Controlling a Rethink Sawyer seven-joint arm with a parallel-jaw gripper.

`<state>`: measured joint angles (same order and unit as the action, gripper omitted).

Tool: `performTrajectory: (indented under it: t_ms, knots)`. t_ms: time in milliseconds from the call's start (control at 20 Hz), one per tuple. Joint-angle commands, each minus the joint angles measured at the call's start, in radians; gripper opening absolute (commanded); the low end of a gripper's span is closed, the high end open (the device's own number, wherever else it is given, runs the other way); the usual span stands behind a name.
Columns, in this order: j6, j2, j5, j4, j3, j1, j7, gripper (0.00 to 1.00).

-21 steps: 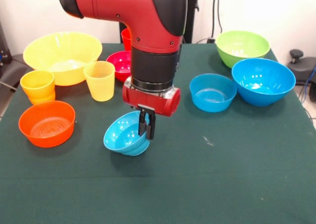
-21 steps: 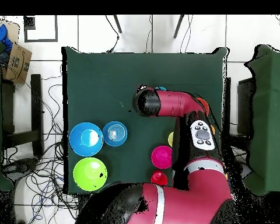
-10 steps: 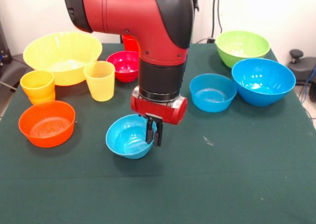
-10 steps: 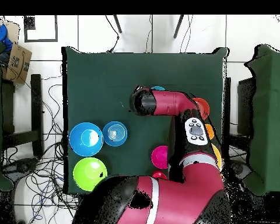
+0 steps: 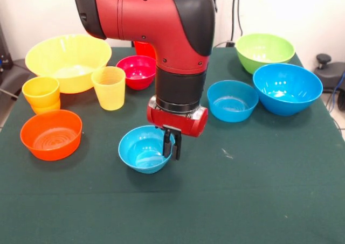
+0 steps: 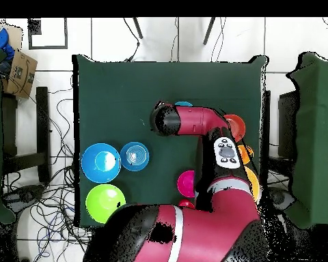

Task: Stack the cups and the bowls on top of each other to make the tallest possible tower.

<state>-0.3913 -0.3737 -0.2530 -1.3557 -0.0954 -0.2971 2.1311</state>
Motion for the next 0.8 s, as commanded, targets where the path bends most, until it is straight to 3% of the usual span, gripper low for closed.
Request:
performTrajectory:
  t_ms: [50,800]
  knots:
    - [-0.030,0.033,-0.025,-0.018,-0.094,0.026,-0.029,0.00]
    - [-0.023,-0.002,-0.027,-0.056,-0.082,0.033,-0.012,0.00]
